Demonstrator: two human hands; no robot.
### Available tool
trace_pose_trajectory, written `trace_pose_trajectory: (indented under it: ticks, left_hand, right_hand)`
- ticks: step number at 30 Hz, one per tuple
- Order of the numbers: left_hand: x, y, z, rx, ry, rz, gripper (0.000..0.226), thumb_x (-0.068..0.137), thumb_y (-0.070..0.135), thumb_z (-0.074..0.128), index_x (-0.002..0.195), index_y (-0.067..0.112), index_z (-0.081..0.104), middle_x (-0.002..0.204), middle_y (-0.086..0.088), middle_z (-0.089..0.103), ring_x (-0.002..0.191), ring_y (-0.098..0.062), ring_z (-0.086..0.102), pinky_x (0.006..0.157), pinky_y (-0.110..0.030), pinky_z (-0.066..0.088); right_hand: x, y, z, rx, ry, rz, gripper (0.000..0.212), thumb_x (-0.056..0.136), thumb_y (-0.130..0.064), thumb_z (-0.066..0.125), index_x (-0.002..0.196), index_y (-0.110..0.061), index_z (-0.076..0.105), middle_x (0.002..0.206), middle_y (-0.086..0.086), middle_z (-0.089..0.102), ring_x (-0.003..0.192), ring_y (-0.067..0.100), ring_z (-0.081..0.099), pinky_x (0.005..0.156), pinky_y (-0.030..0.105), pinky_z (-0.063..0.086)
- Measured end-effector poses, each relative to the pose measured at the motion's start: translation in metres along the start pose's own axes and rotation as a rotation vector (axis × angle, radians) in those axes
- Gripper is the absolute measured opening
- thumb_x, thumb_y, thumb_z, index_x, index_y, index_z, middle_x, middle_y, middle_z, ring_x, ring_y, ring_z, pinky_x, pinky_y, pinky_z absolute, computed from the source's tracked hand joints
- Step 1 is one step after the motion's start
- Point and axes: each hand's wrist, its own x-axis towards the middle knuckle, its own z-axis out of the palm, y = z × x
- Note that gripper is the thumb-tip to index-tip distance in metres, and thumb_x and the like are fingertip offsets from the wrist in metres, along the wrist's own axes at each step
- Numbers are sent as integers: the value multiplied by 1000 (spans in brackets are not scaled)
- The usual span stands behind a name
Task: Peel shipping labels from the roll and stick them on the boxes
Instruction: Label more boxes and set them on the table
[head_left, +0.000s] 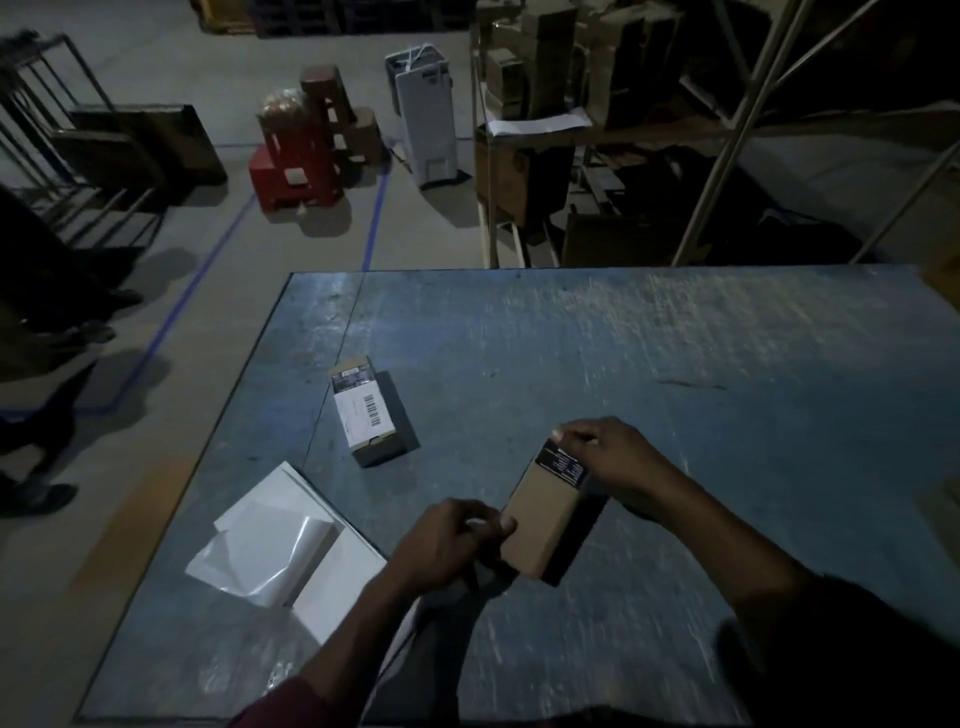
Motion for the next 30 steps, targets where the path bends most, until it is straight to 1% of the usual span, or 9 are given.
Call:
trace_pose_trajectory:
  ticks: [4, 7, 11, 14, 19, 23, 25, 27, 30]
  left_hand:
    - [3, 0, 20, 7, -143, 3, 37, 99, 50, 68, 72, 25, 73, 70, 1, 76, 62, -11, 71, 59, -24, 52]
    - [16, 5, 8, 106, -92, 17, 48, 96, 58, 67, 61, 24, 69, 57, 6, 66, 52, 2, 59, 58, -18, 43]
    - [26, -3, -22, 187, 50, -64, 28, 101, 41, 67, 91, 19, 81, 68, 6, 76, 52, 3, 61, 57, -17, 46]
    - [21, -11, -39, 235, 83, -103, 16, 100, 23, 66, 107, 19, 81, 73, 6, 78, 72, -3, 74, 74, -22, 56]
    - [-5, -21, -60, 204, 177, -105, 23, 101, 39, 67, 117, 25, 76, 76, 12, 79, 77, 1, 73, 82, -26, 57]
    - [-43, -39, -89, 145, 458, -82, 22, 99, 43, 69, 118, 33, 75, 79, 14, 78, 67, 1, 71, 68, -23, 56]
    - [-68, -53, -105, 57, 726, -63, 16, 96, 38, 74, 111, 33, 77, 81, 12, 77, 65, -1, 71, 66, -25, 56]
    - [-92, -75, -121, -25, 972, -122, 18, 92, 38, 79, 108, 30, 79, 87, 11, 76, 67, -7, 70, 66, -30, 57]
    - [-119, -117, -143, 8, 1070, -339, 55, 84, 58, 73, 127, 24, 70, 119, -3, 73, 99, -24, 71, 87, -42, 58]
  right_hand:
    - [42, -21, 4, -360, -286, -131, 46, 99, -52, 64, 108, -9, 78, 112, 10, 77, 103, 23, 72, 93, 38, 55]
    - [59, -32, 13, -427, -421, -167, 40, 99, -51, 64, 113, -17, 79, 116, 2, 78, 104, 17, 71, 94, 35, 56]
    - [66, -43, 36, -430, -561, -188, 35, 96, -49, 69, 120, -24, 79, 122, -5, 76, 105, 10, 70, 97, 33, 56]
    - [67, -51, 53, -425, -628, -217, 34, 93, -48, 73, 119, -26, 79, 120, -8, 76, 100, 6, 70, 94, 29, 56]
    - [58, -69, 61, -559, -558, -308, 38, 92, -48, 75, 123, -26, 76, 126, -5, 73, 112, 12, 68, 94, 26, 49]
    - [21, -86, 93, -384, -282, -398, 36, 94, -51, 70, 121, -27, 76, 124, -8, 71, 111, 12, 64, 92, 27, 51]
    - [2, -99, 121, -218, -304, -427, 31, 93, -47, 74, 116, -26, 78, 117, -13, 73, 101, 4, 65, 86, 14, 50]
    - [-4, -108, 155, -163, -346, -425, 30, 91, -43, 77, 116, -27, 78, 114, -14, 75, 95, 2, 68, 86, 18, 54]
    - [-4, -121, 204, -90, -390, -316, 39, 90, -42, 79, 127, -31, 72, 122, -15, 70, 96, 10, 68, 91, 34, 59]
